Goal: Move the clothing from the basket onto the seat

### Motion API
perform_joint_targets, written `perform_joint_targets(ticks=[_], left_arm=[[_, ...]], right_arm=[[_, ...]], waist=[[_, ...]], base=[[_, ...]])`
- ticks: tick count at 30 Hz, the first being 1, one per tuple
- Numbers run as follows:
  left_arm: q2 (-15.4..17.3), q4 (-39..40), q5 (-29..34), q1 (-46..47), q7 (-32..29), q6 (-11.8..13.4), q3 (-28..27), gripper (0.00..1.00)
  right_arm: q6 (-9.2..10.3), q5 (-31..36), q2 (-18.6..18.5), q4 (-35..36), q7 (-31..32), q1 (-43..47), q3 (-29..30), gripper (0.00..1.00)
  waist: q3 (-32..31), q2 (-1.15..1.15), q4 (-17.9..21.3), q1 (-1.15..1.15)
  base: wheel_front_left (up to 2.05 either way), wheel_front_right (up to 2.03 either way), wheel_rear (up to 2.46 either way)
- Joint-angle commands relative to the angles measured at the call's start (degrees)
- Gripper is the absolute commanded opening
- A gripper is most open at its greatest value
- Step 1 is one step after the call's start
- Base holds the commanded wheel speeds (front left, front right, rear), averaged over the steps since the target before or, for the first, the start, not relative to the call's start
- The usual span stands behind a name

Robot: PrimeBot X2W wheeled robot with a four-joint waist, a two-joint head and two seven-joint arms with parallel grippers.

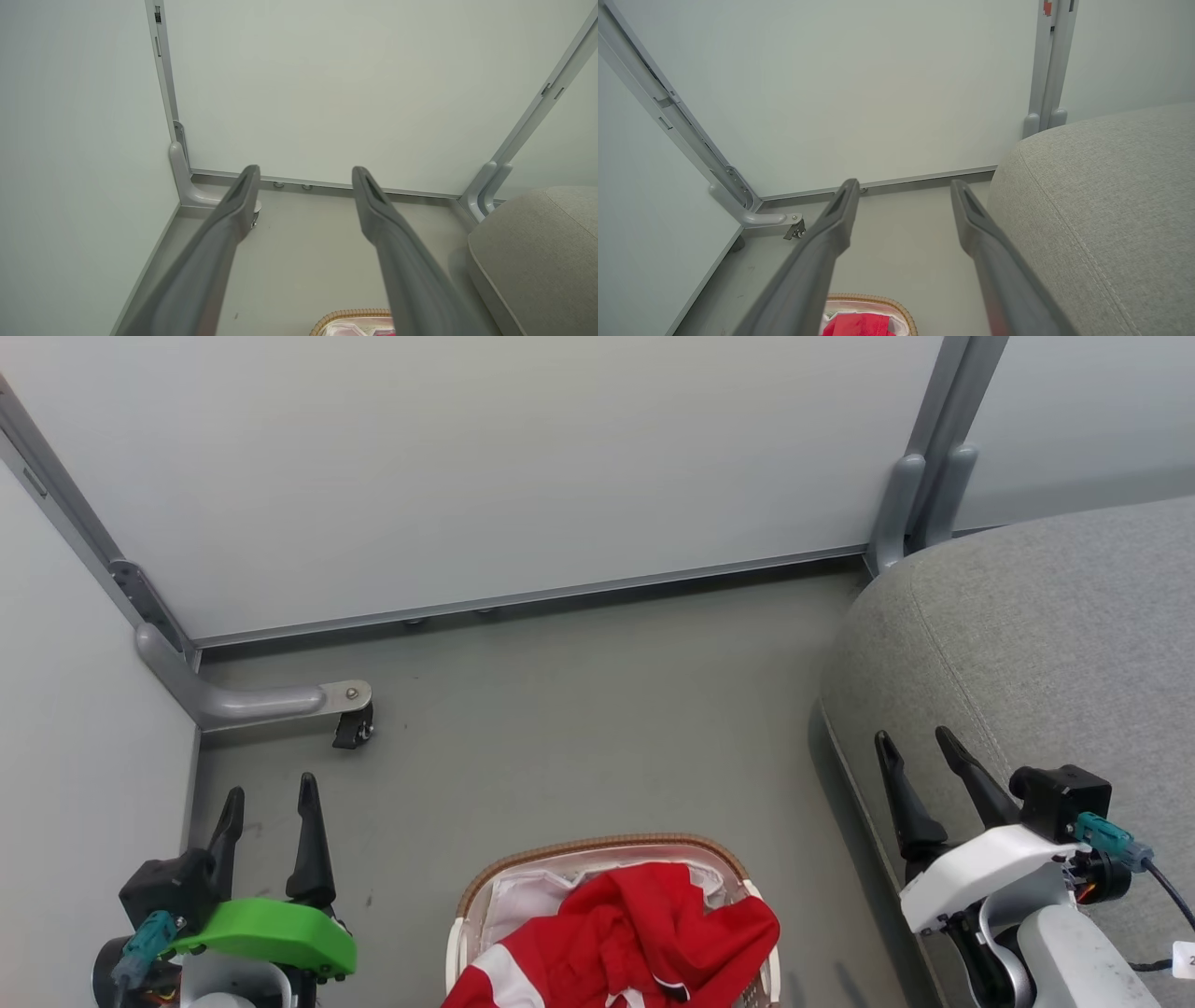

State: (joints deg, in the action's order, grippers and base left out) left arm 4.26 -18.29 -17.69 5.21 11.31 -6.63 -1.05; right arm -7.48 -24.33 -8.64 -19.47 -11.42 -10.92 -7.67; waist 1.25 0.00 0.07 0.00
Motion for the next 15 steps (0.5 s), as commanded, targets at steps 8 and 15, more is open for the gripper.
perform_joint_targets(ticks=[8,15], left_arm=[[-0.72,-0.06,4.26,-0.67,1.51,-0.39,0.48,1.00],[-1.16,-0.62,6.81,-1.23,2.21,-0.30,0.42,1.00]], right_arm=[[-0.02,4.57,0.62,-0.24,-1.46,0.46,0.22,1.00],[-0.02,7.35,0.99,-0.39,-2.09,0.79,0.35,1.00]], waist=[[0.12,0.00,0.01,0.00],[0.14,0.00,0.19,0.00]], base=[[0.00,0.00,0.00],[0.00,0.00,0.00]])
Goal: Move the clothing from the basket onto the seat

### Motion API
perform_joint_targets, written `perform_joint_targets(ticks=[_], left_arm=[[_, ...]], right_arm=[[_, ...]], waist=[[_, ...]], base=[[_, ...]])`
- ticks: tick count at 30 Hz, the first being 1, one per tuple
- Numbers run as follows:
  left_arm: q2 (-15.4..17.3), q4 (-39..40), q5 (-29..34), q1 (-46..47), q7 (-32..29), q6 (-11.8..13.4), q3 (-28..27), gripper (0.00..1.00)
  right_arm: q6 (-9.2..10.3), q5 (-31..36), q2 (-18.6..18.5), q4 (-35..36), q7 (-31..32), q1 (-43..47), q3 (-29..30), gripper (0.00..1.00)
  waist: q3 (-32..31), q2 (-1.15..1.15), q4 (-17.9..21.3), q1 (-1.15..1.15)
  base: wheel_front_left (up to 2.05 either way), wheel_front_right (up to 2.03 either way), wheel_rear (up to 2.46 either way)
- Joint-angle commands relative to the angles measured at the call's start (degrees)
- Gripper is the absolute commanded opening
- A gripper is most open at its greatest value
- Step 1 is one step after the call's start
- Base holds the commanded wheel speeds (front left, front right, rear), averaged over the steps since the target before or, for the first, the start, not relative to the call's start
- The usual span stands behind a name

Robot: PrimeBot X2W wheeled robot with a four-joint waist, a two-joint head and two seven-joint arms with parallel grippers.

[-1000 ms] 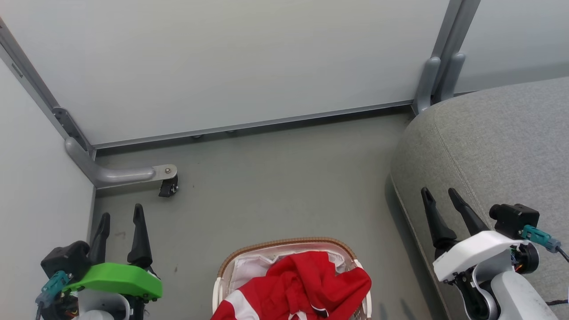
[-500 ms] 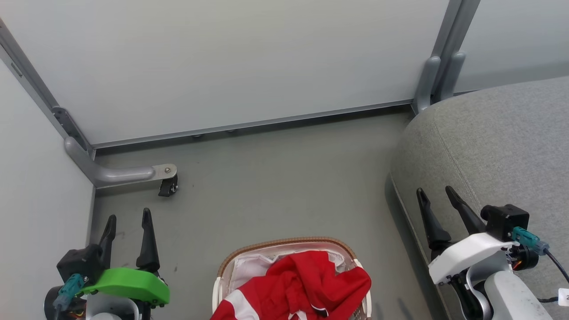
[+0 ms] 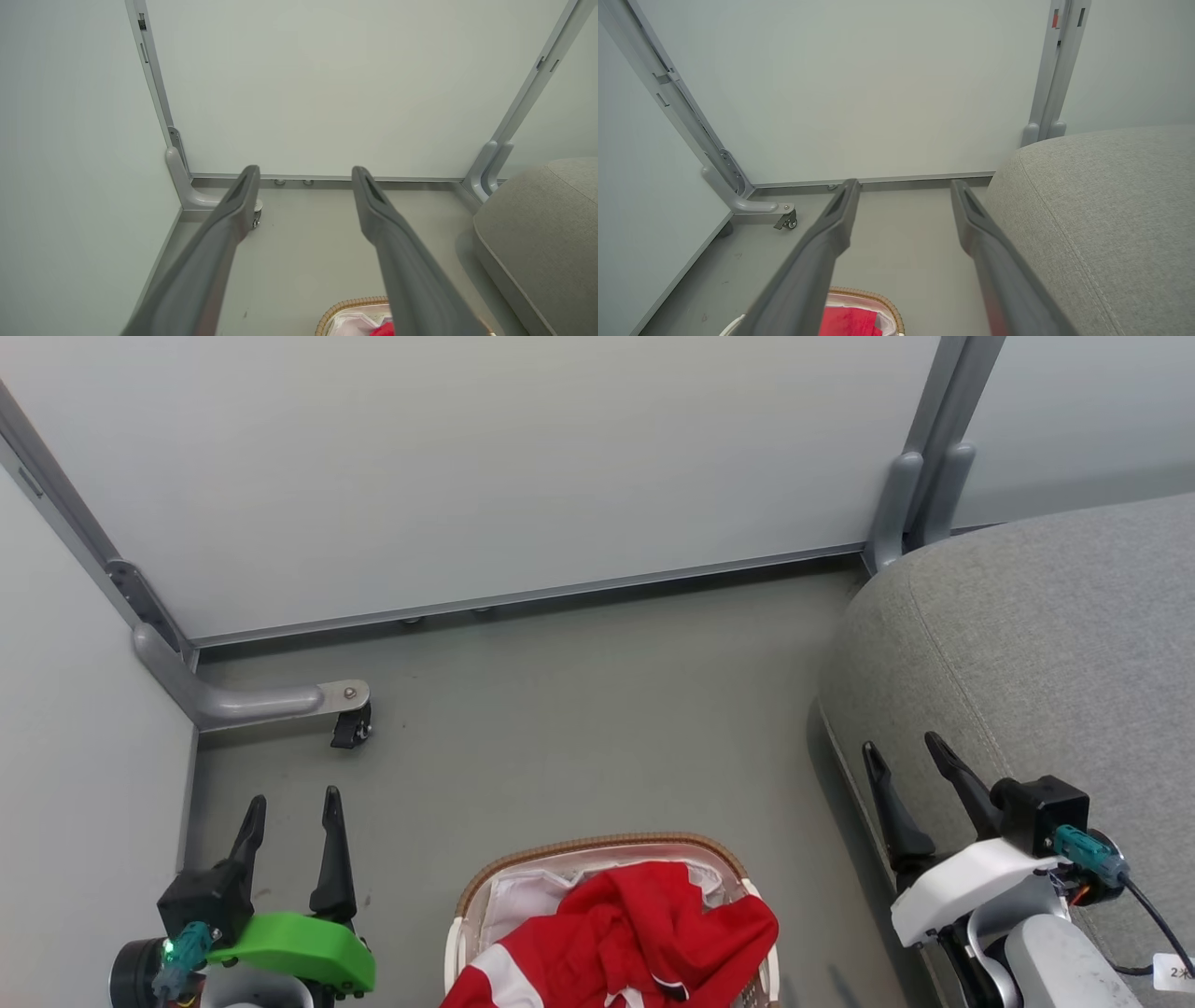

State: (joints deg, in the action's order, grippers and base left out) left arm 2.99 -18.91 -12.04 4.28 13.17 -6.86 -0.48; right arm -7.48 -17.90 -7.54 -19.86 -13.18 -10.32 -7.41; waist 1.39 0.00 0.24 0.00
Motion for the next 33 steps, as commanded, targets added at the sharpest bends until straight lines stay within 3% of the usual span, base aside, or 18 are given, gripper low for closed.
perform_joint_targets(ticks=[1,14,24,33], left_arm=[[0.07,-0.06,1.49,-0.29,0.48,-0.03,-0.17,1.00],[-0.05,-0.74,4.04,-0.81,1.74,-0.13,2.01,1.00],[0.01,-4.01,1.57,4.35,2.02,-0.39,5.98,1.00],[0.02,-11.91,0.82,10.48,2.01,-0.62,8.47,1.00]], right_arm=[[-0.02,1.41,0.01,-0.01,-0.50,0.28,0.02,1.00],[-0.02,6.14,0.25,0.63,-1.81,-0.48,-0.92,1.00],[-0.01,6.76,0.71,3.04,-2.07,-4.47,-1.50,1.00],[0.00,6.59,2.06,4.94,-2.02,-7.96,-1.94,1.00]], waist=[[-0.01,0.00,0.04,0.00],[1.79,0.00,0.68,0.00],[10.35,0.00,3.61,0.00],[18.22,0.00,7.26,0.00]], base=[[0.00,0.00,0.00],[0.00,0.00,0.00],[0.00,0.00,0.00],[0.00,0.00,0.00]])
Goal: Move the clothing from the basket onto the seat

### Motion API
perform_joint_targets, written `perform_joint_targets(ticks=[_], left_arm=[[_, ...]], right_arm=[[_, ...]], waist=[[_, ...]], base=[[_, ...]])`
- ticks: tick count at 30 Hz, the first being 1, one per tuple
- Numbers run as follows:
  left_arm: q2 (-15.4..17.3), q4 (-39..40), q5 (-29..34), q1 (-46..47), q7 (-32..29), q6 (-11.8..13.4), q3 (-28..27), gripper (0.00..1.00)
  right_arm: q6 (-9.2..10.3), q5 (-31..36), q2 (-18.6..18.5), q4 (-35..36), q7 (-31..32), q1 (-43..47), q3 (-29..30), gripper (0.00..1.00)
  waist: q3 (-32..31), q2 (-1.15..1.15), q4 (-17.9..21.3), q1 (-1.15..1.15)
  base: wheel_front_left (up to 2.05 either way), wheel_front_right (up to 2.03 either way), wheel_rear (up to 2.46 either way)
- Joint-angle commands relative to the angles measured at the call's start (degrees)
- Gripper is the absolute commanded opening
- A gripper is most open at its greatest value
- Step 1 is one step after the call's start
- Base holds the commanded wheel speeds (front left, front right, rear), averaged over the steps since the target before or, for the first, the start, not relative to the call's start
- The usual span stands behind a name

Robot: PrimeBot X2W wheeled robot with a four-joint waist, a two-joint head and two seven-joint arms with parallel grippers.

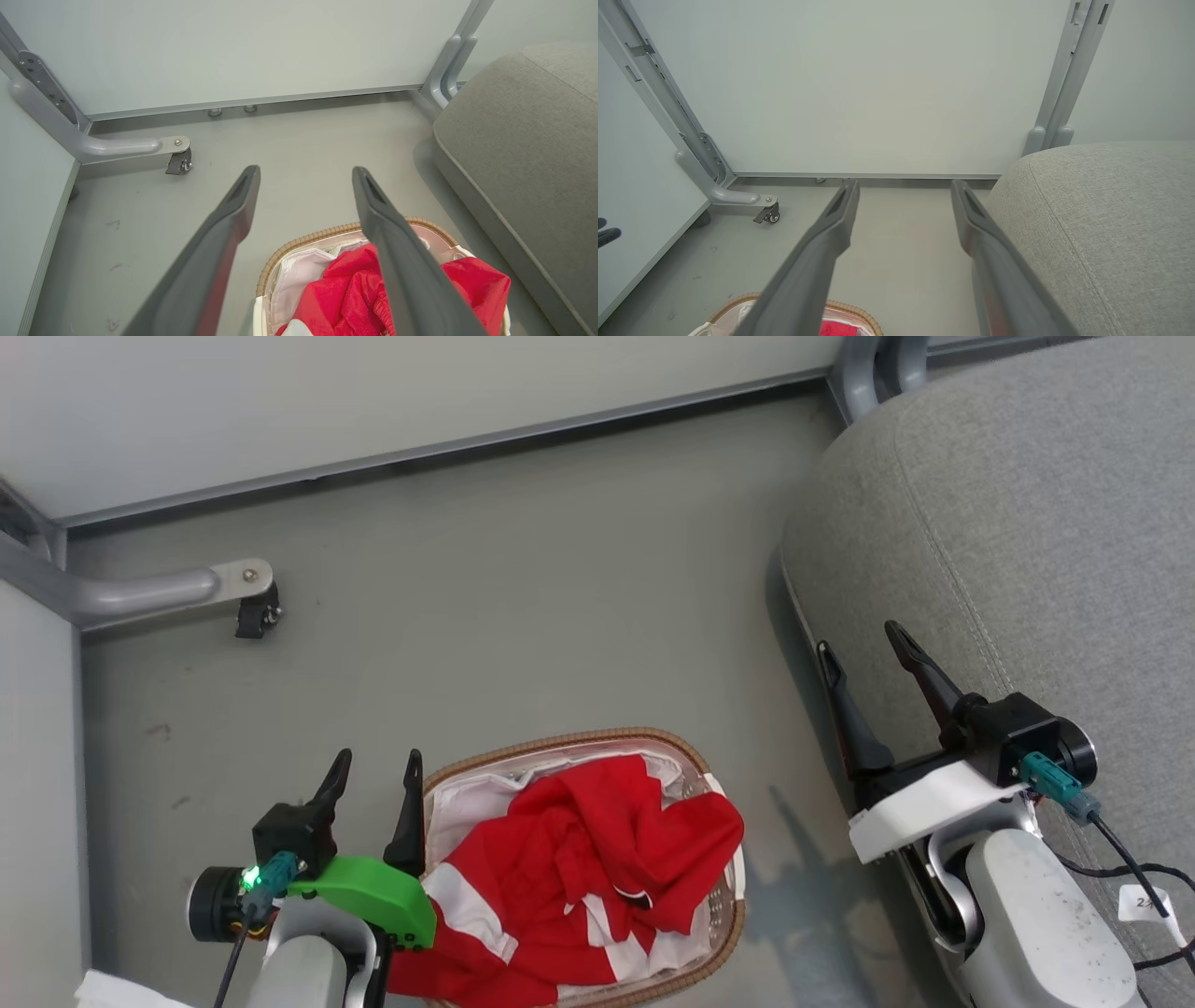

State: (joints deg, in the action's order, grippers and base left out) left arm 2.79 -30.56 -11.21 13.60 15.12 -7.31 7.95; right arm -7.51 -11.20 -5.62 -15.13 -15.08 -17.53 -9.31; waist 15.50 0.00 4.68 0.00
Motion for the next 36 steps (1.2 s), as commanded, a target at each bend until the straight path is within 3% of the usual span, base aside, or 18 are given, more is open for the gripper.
perform_joint_targets(ticks=[1,26,36], left_arm=[[0.24,-1.49,0.16,2.08,0.05,-0.20,0.28,1.00],[3.41,-32.69,5.36,21.41,-0.37,-0.10,14.19,1.00],[5.32,-41.70,9.41,27.95,-7.89,1.92,18.79,1.00]], right_arm=[[0.04,-0.12,0.24,0.37,-0.12,-1.10,-0.09,1.00],[0.04,-0.33,2.50,1.83,-0.12,-5.54,-3.15,1.00],[0.04,-1.77,2.61,1.71,-0.12,-5.22,-4.92,1.00]], waist=[[5.04,0.00,3.22,0.00],[19.04,0.00,9.63,0.00],[22.86,0.00,11.77,0.00]], base=[[0.00,0.00,0.00],[0.00,0.00,0.00],[0.00,0.00,0.00]])
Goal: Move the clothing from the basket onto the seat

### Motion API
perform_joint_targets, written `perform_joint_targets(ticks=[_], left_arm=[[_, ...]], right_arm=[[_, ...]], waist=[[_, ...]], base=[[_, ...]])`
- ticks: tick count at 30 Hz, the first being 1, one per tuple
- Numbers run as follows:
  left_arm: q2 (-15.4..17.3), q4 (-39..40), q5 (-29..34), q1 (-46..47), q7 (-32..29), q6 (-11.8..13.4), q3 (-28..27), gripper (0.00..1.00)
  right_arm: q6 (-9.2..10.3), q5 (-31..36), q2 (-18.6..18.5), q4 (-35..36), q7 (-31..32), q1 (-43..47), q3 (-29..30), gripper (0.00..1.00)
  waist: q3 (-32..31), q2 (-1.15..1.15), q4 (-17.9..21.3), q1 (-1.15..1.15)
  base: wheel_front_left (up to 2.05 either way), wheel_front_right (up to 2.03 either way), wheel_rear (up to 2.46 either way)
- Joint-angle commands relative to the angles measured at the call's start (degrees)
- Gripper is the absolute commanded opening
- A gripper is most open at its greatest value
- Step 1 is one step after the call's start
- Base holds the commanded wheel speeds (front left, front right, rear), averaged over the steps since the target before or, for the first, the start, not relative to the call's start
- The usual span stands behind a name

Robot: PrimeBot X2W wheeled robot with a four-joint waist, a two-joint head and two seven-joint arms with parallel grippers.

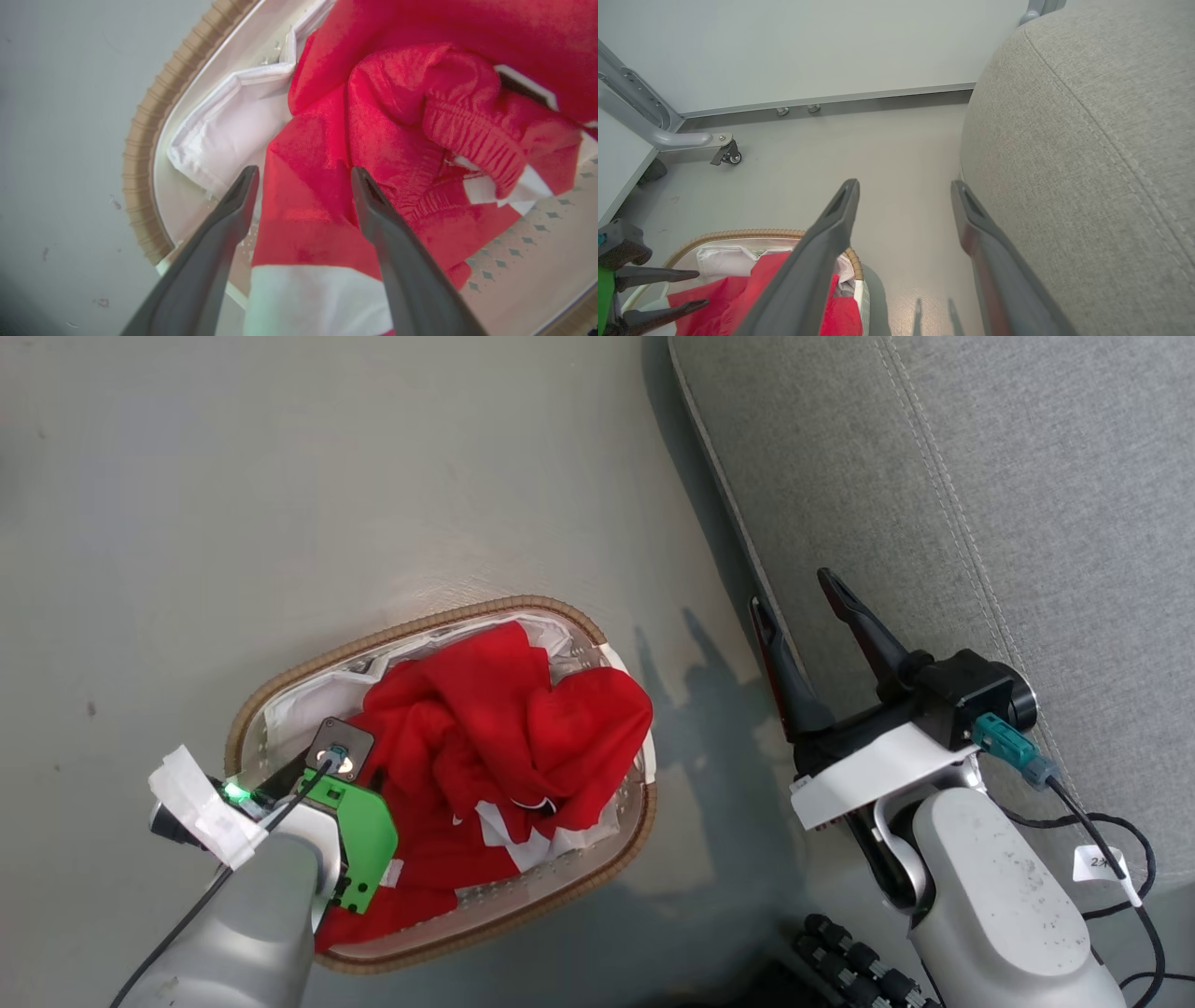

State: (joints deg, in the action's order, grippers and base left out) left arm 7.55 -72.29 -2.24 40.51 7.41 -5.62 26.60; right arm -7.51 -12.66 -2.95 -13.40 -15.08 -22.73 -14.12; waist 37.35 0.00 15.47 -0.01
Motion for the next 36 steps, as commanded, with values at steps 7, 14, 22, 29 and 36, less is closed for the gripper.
perform_joint_targets(ticks=[7,14,22,29,36], left_arm=[[2.34,-1.26,-0.11,2.84,-7.26,0.05,0.59,1.00],[3.86,-1.52,0.65,4.40,-11.54,-0.77,2.48,1.00],[4.47,-1.60,-0.25,5.30,-17.36,-1.42,3.67,1.00],[2.97,-1.57,-2.28,4.99,-14.26,-1.91,5.46,0.00],[2.17,-0.78,-5.39,3.06,-9.47,-1.92,9.46,0.00]], right_arm=[[0.04,-1.22,-0.06,0.40,-0.12,-0.57,-0.94,1.00],[0.04,-2.22,-0.07,1.36,-0.12,-1.25,-1.69,1.00],[0.04,-3.22,-0.07,2.46,-0.12,-1.74,-2.80,1.00],[0.04,-4.04,-0.07,2.74,-0.12,-2.18,-2.94,1.00],[0.04,-4.12,-0.09,1.88,-0.12,-2.54,-2.41,1.00]], waist=[[2.88,0.00,2.29,0.01],[4.84,0.00,2.90,0.01],[6.20,0.00,3.63,0.01],[6.66,0.00,3.87,0.01],[5.08,0.00,3.77,0.01]], base=[[0.00,0.00,0.00],[0.00,0.00,0.00],[0.00,0.00,0.00],[0.00,0.00,0.00],[0.00,0.00,0.00]])
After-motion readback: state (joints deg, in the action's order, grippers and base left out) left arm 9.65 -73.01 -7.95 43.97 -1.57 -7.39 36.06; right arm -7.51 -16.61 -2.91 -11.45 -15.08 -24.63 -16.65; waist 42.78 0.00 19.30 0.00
